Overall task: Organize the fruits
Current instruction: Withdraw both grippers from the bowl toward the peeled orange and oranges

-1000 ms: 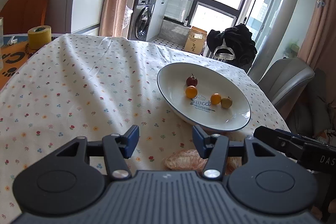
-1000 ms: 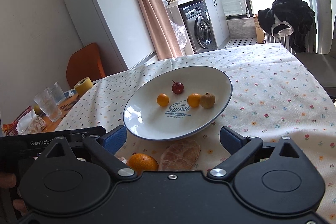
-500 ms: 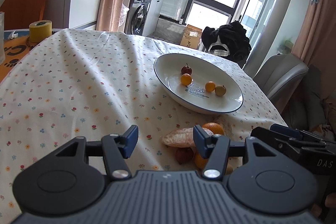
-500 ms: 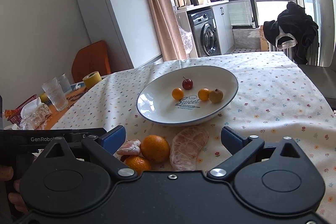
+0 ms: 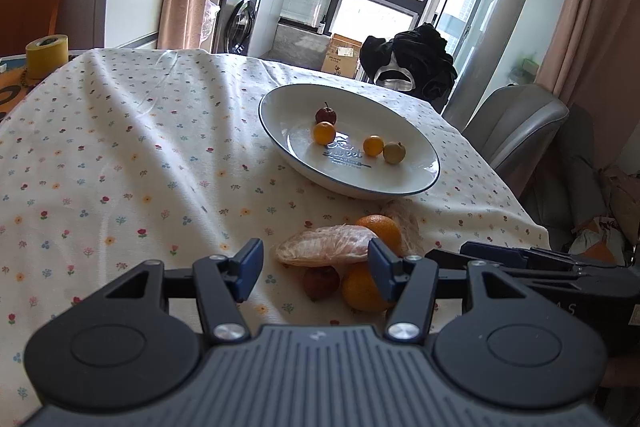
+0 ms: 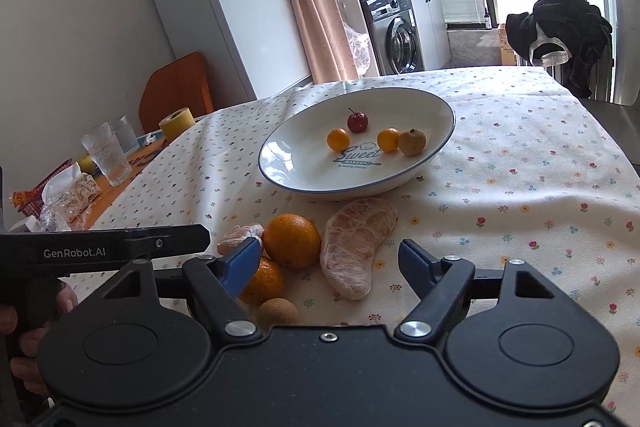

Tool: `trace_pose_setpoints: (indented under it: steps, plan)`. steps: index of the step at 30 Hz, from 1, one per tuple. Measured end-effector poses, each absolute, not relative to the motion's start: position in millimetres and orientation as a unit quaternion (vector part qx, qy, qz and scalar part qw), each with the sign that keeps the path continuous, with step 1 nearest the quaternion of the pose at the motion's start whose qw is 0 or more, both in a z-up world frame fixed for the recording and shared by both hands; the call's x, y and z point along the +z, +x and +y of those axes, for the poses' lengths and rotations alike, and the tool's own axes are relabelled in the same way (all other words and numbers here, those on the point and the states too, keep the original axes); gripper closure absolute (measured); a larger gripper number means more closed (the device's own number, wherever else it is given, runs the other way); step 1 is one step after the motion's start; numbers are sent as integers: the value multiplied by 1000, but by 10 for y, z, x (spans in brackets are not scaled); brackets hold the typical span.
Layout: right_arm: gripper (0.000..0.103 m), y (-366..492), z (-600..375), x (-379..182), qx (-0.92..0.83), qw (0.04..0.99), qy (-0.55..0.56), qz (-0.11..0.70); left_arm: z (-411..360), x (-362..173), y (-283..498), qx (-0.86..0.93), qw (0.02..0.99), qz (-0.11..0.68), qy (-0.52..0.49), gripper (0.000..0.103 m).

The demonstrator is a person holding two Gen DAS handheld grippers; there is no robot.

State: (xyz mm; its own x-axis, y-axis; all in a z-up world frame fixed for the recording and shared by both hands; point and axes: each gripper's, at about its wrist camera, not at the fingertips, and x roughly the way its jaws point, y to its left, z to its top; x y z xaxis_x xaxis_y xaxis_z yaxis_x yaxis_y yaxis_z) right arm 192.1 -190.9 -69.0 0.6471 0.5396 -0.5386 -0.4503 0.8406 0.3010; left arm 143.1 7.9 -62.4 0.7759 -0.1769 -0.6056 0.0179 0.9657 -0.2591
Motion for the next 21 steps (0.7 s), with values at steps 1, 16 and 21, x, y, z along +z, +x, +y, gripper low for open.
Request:
trace_pose_setpoints:
  steps: [1,16,21]
  plan:
    - [35,1927,-1907,-704,274,904,69,321,66,-627,1445,-55,934,331,-120,47]
    - [48,2020,-1871,-809,277,897,62,340,-83,-721,1683,-68,932,338,-116,30]
    - [49,2064,-1851,-843,274,897,54,342,-95,-815,1748,-62,929,348,-112,30]
